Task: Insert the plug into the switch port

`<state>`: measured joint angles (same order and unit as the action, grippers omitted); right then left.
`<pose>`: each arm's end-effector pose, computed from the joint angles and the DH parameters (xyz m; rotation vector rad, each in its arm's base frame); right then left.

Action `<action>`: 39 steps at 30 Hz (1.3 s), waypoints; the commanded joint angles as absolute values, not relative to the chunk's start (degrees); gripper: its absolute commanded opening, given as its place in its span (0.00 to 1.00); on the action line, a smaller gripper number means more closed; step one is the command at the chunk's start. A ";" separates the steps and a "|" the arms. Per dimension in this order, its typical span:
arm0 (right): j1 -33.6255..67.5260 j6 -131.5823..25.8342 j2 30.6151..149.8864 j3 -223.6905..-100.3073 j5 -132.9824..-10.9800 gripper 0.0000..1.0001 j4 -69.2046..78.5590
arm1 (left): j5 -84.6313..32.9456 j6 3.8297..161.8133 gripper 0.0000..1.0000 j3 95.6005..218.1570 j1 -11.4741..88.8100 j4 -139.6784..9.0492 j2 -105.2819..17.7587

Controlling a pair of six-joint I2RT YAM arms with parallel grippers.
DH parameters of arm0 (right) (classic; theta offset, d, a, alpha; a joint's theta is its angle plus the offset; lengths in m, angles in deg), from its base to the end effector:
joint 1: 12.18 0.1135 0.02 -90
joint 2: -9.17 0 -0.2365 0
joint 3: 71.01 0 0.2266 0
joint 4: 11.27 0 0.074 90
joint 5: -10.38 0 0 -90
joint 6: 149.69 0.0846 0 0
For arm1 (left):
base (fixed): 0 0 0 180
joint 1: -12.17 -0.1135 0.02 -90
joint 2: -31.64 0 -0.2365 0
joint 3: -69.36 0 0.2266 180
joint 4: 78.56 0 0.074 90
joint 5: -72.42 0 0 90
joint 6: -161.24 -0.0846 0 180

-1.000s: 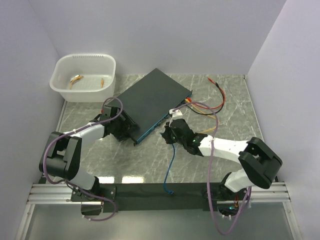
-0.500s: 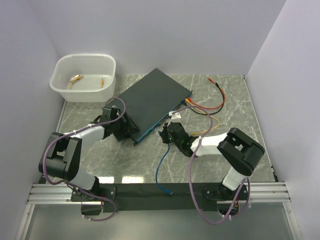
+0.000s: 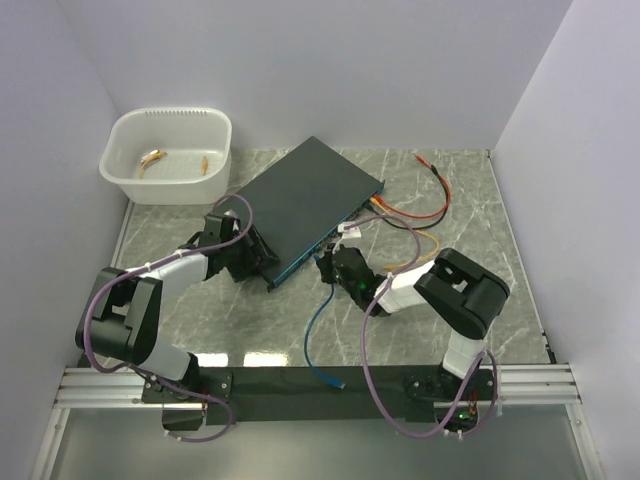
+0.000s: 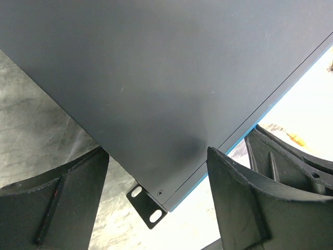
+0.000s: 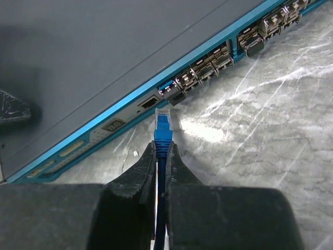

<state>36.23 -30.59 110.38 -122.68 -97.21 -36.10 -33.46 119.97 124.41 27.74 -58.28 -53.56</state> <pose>0.2538 0.2474 0.1084 -0.1411 2.0206 0.5651 0.2781 -0.1015 0.1156 -0.6133 2.5143 -0.8000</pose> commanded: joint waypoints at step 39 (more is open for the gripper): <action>43.46 -40.08 115.96 -129.34 -111.44 0.00 -46.36 | -34.98 118.88 0.79 123.56 30.63 -62.77 -52.56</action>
<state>42.61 -37.97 115.17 -126.31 -110.23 -39.14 -32.30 118.90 123.78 29.03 -59.11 -53.56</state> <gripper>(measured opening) 0.060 0.794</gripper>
